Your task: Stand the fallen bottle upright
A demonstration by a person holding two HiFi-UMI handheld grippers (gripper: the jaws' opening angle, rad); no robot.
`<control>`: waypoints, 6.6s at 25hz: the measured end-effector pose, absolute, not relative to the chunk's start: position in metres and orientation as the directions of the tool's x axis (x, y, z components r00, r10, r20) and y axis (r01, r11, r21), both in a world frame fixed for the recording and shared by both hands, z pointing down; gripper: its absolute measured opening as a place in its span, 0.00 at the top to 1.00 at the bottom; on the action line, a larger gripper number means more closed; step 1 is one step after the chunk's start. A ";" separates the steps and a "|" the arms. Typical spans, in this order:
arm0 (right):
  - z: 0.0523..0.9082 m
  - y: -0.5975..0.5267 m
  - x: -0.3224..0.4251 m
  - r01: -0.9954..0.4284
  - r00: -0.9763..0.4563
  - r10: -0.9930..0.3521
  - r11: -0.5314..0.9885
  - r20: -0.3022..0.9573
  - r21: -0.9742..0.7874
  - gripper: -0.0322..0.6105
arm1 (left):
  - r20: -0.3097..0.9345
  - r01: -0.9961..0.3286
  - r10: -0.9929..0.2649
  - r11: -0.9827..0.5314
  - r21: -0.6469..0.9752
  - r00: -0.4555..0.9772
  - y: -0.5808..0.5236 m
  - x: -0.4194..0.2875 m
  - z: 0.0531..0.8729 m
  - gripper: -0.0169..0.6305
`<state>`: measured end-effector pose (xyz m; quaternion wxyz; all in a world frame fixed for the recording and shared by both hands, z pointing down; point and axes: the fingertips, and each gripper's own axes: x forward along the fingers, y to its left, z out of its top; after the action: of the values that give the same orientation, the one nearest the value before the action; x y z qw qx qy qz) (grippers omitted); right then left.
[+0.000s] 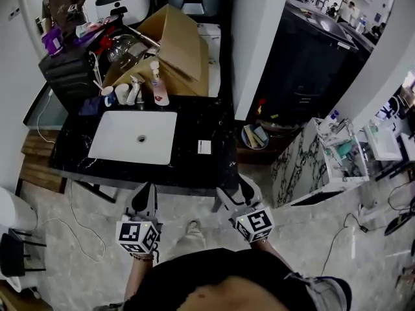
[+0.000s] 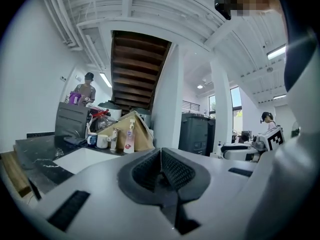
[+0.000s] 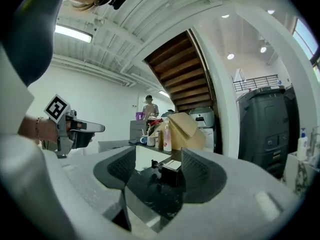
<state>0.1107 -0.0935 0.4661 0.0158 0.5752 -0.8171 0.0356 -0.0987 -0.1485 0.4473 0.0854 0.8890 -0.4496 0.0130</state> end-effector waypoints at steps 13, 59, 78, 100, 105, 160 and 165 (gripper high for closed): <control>0.488 -0.196 0.129 -0.954 -0.301 -0.944 0.295 0.138 -0.062 0.52 | 0.122 -0.773 -0.764 -0.616 0.153 0.633 -0.255 -0.084 0.458 0.96; 0.606 -0.306 0.026 -0.153 -0.171 0.046 0.985 0.984 -0.073 0.53 | 0.199 -0.965 -0.953 -0.193 0.179 0.228 -0.276 -0.179 0.479 0.96; 0.614 -0.290 0.024 -0.081 -0.169 0.088 0.991 0.982 -0.103 0.77 | 0.200 -0.975 -0.965 -0.132 0.180 0.168 -0.264 -0.193 0.481 0.96; 0.508 -0.340 0.108 -0.813 -0.506 -0.802 0.566 0.317 0.136 0.79 | 0.207 -0.942 -0.924 -0.294 0.160 0.323 -0.284 -0.144 0.478 0.96; 0.510 -0.354 0.120 -0.890 -0.439 -0.894 0.446 0.092 0.093 0.79 | 0.206 -0.940 -0.922 -0.298 0.164 0.328 -0.280 -0.140 0.476 0.96; 0.474 -0.222 0.161 -0.928 -0.351 -0.936 0.342 0.039 -0.149 0.94 | 0.251 -0.823 -0.784 -0.532 0.199 0.567 -0.282 -0.062 0.502 0.96; 0.474 -0.224 0.163 -0.936 -0.340 -0.939 0.333 0.052 -0.117 0.94 | 0.236 -0.826 -0.793 -0.523 0.209 0.561 -0.282 -0.061 0.498 0.96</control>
<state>0.1635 -0.2239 0.4737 -0.0123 0.5742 -0.8162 0.0630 -0.0608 -0.2821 0.4978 0.1496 0.8708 -0.4650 0.0553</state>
